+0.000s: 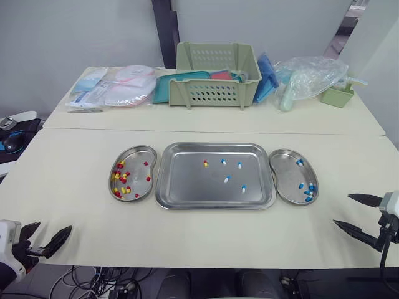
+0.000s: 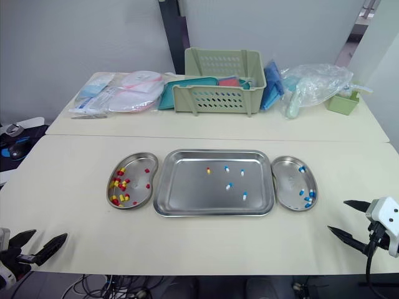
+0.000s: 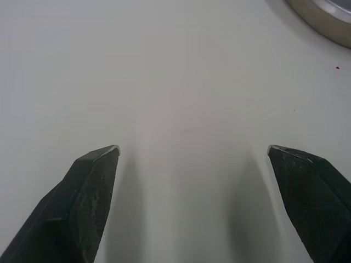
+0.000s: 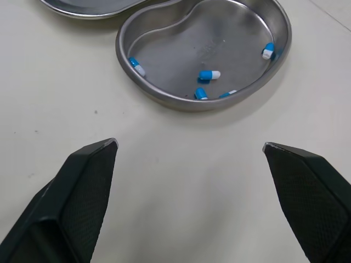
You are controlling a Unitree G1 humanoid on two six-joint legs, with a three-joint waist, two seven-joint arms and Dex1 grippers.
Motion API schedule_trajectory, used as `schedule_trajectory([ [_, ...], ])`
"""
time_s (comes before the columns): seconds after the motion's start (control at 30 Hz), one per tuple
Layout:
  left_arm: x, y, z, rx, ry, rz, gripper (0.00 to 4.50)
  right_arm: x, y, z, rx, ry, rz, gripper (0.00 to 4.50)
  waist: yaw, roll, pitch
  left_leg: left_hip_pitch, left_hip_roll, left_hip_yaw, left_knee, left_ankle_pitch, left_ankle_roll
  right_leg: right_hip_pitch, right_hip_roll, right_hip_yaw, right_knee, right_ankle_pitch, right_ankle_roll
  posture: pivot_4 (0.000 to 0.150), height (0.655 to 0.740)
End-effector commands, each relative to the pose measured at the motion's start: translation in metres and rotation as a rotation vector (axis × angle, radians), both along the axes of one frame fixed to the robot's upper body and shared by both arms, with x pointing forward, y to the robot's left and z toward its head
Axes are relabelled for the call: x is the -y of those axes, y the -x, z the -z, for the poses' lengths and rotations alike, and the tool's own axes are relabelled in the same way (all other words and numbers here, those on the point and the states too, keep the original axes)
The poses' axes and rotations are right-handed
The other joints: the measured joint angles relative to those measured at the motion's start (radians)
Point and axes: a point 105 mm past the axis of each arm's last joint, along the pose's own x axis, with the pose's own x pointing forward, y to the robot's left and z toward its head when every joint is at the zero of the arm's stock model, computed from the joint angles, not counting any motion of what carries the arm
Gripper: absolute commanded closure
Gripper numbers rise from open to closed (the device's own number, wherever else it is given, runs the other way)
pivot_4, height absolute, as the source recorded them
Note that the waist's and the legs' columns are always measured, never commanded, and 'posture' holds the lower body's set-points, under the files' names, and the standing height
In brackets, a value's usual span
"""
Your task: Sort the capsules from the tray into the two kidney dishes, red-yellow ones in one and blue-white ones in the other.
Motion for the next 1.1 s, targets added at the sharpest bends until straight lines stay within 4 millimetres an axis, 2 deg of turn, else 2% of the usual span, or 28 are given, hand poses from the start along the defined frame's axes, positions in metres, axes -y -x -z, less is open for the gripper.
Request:
schedule_trajectory([
  [0.03, 0.002, -0.005, -0.012, 0.050, -0.031, 0.022, 0.01, 0.003, -0.003, -0.010, 0.044, 0.023, 0.000, 0.00, 0.000, 0.000, 0.000, 0.000, 0.000, 0.000, 0.000, 0.000, 0.000, 0.000, 0.000, 0.000, 0.000, 0.000, 0.000, 0.150, 0.7400],
  [0.1, 0.004, -0.008, -0.016, 0.065, -0.030, 0.037, 0.01, 0.002, -0.004, -0.013, 0.065, 0.021, 0.002, 0.00, 0.000, 0.000, 0.000, 0.000, 0.000, 0.000, 0.000, 0.000, 0.000, 0.000, 0.000, 0.000, 0.000, 0.000, 0.000, 0.150, 0.7400],
  [0.17, 0.009, -0.010, -0.016, 0.063, -0.026, 0.059, 0.01, -0.010, -0.003, -0.017, 0.084, 0.008, -0.028, 0.00, 0.000, 0.000, 0.000, 0.000, 0.000, 0.000, 0.000, 0.000, 0.000, 0.000, 0.000, 0.000, 0.000, 0.000, 0.000, 0.150, 0.7400],
  [0.4, 0.037, -0.018, -0.016, 0.057, -0.012, 0.193, 0.01, -0.092, 0.020, -0.013, 0.094, -0.126, -0.227, 0.00, 0.001, 0.000, 0.000, -0.001, 0.000, -0.001, 0.000, 0.000, 0.000, 0.000, 0.000, 0.000, 0.000, 0.000, 0.000, 0.150, 0.7400],
  [0.47, 0.047, -0.020, -0.018, 0.055, -0.022, 0.255, 0.01, -0.114, 0.019, -0.014, 0.146, -0.179, -0.248, 0.00, 0.000, -0.001, -0.001, 0.000, 0.000, -0.001, 0.000, 0.000, 0.000, 0.000, 0.000, 0.000, 0.000, 0.000, 0.000, 0.150, 0.7400],
  [0.67, 0.071, -0.027, -0.023, 0.074, -0.011, 0.375, 0.01, -0.157, 0.010, -0.011, 0.264, -0.278, -0.255, 0.00, 0.000, -0.001, -0.001, 0.000, 0.000, -0.001, 0.000, 0.000, 0.000, 0.000, 0.000, -0.001, 0.000, 0.000, 0.000, 0.150, 0.7400],
  [0.83, 0.087, -0.031, -0.028, 0.108, 0.015, 0.425, 0.01, -0.173, 0.002, -0.004, 0.309, -0.307, -0.240, 0.00, 0.000, -0.001, -0.001, 0.000, 0.000, -0.001, 0.000, 0.000, 0.000, 0.000, 0.000, -0.001, 0.000, 0.000, 0.000, 0.150, 0.7400],
  [1.1, 0.103, -0.039, -0.034, 0.180, 0.021, 0.468, 0.01, -0.178, 0.001, 0.010, 0.288, -0.306, -0.255, 0.00, 0.000, -0.001, -0.001, 0.000, 0.000, -0.001, 0.000, 0.000, 0.000, 0.000, 0.000, -0.001, 0.000, 0.000, 0.000, 0.150, 0.7400],
])
